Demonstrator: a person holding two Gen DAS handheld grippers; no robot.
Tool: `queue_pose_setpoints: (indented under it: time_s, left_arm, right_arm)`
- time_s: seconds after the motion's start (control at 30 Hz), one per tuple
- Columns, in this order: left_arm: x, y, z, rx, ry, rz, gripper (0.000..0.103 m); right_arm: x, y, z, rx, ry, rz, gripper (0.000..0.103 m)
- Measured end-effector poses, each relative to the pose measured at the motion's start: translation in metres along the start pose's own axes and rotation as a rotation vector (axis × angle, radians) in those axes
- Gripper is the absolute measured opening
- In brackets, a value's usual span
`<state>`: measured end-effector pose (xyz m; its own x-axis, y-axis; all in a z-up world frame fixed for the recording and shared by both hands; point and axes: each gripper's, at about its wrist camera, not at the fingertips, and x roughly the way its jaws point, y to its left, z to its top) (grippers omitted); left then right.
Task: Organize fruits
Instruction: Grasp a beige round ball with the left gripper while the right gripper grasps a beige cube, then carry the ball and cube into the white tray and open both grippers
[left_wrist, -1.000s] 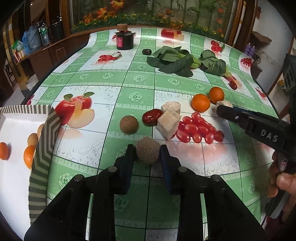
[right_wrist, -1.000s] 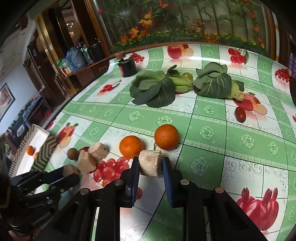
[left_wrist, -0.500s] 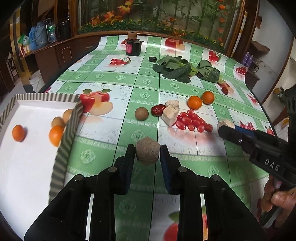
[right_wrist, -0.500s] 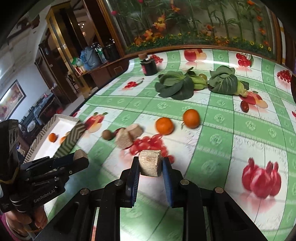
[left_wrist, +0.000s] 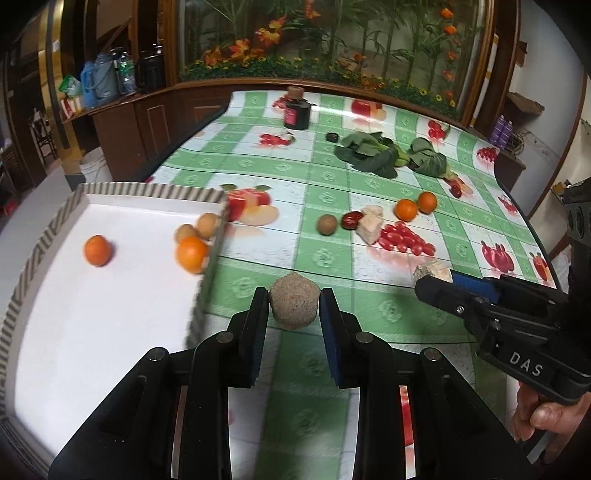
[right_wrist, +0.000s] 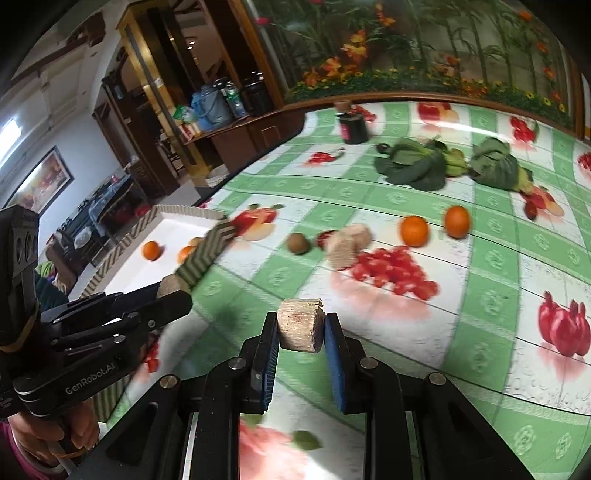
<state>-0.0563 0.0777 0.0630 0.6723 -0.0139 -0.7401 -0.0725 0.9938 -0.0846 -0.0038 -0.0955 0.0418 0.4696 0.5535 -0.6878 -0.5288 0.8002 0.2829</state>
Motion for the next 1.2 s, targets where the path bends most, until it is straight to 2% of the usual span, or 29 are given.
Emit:
queue_pose_setpoints:
  time_s: [0.5,0.77,0.9,1.2]
  left_arm:
    - [-0.039,0.072,-0.005,-0.038,-0.061,0.13,0.027]
    - [-0.044,0.111,-0.003,-0.071,-0.07,0.2,0.027]
    - [-0.04,0.126,-0.004,-0.089,-0.056,0.217,0.027]
    - [-0.025,0.148,-0.006,-0.135,-0.01,0.207,0.027]
  right_arm:
    - [0.021,0.087,0.014,-0.134,0.009,0.077,0.023]
    - [0.037,0.122,0.022,-0.183,0.026,0.11,0.023]
    - [0.048,0.135,0.026,-0.204,0.039,0.124,0.023]
    - [0.075,0.153,0.034,-0.245,0.083,0.137,0.023]
